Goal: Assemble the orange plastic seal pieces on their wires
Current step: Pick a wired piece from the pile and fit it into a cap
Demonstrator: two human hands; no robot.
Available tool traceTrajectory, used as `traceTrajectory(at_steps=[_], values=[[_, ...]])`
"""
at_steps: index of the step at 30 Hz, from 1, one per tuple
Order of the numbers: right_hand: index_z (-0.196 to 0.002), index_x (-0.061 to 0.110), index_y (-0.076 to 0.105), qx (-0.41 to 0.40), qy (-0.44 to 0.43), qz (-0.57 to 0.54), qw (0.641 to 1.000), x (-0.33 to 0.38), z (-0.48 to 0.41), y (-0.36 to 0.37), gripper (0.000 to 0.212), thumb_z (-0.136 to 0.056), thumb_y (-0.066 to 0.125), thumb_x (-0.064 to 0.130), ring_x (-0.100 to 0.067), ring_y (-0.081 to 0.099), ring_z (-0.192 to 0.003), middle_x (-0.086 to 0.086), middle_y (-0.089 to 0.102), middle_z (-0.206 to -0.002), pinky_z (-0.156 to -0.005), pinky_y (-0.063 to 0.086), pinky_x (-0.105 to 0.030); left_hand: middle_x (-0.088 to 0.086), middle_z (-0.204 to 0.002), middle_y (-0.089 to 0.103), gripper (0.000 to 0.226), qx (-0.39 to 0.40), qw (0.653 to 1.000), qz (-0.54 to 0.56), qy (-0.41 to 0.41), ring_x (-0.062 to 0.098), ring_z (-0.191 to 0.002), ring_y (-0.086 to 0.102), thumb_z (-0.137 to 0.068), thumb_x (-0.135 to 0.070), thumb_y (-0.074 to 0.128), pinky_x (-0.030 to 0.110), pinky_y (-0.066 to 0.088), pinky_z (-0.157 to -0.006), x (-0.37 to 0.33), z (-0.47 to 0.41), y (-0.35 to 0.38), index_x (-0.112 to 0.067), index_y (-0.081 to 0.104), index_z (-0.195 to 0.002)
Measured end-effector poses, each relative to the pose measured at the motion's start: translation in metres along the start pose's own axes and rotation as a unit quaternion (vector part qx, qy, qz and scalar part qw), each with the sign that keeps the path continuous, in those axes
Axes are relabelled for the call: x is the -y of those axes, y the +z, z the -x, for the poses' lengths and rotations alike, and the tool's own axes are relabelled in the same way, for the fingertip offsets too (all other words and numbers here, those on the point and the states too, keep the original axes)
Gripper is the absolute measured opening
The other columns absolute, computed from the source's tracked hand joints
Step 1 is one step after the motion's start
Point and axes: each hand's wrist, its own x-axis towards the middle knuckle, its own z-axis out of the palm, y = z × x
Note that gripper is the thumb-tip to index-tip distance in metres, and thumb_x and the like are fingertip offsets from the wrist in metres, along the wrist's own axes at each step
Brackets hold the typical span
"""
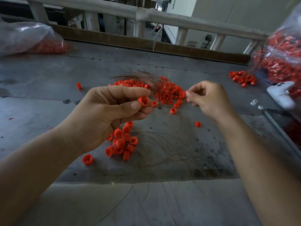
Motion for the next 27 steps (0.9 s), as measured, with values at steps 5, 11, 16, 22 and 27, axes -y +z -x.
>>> traceTrajectory(at_steps=[5,11,16,22,27], values=[[-0.086,0.018,0.062,0.13,-0.033,-0.246,0.96,0.038,0.028,0.005,0.024,-0.078,0.061,-0.005,-0.006,0.062,-0.067,0.003,0.064,-0.076,-0.067,0.052,-0.019,0.001,-0.085,0.073,0.03,-0.002,1.0,-0.001,0.02,0.021,-0.08,0.069,-0.063,-0.038,0.078,0.035,0.057,-0.072,-0.006,0.001,0.005,-0.029,0.073,-0.091],[-0.084,0.014,0.063,0.203,-0.064,-0.308,0.927,0.061,0.052,0.018,0.021,-0.064,0.062,0.011,-0.009,0.066,-0.071,0.003,0.068,-0.073,-0.064,0.053,-0.018,0.005,-0.072,0.071,0.02,-0.048,0.997,0.056,-0.007,0.014,-0.07,0.07,-0.061,-0.008,0.063,0.017,0.053,-0.061,-0.013,0.002,0.014,-0.019,0.074,-0.072],[-0.084,0.019,0.065,0.204,-0.102,-0.28,0.932,0.061,0.055,0.023,0.02,-0.065,0.063,0.014,-0.007,0.065,-0.073,0.005,0.067,-0.073,-0.064,0.051,-0.016,0.005,-0.072,0.072,0.021,-0.066,0.996,0.048,-0.021,0.014,-0.07,0.07,-0.058,-0.01,0.062,0.016,0.053,-0.06,-0.015,0.002,0.016,-0.02,0.075,-0.071],[-0.086,0.024,0.064,0.172,-0.157,-0.21,0.949,0.059,0.058,0.028,0.023,-0.071,0.069,0.008,-0.003,0.065,-0.075,0.011,0.066,-0.076,-0.07,0.051,-0.016,0.007,-0.072,0.072,0.019,-0.079,0.995,0.048,-0.036,0.015,-0.068,0.07,-0.055,-0.013,0.064,0.017,0.053,-0.059,-0.017,0.002,0.017,-0.017,0.074,-0.07],[-0.088,0.031,0.063,0.149,-0.206,-0.15,0.956,0.059,0.063,0.031,0.033,-0.075,0.069,0.001,-0.003,0.066,-0.079,0.012,0.066,-0.085,-0.074,0.052,-0.016,0.009,-0.071,0.071,0.019,-0.083,0.995,0.043,-0.043,0.016,-0.066,0.07,-0.052,-0.016,0.066,0.017,0.053,-0.058,-0.017,0.002,0.018,-0.016,0.074,-0.07]])
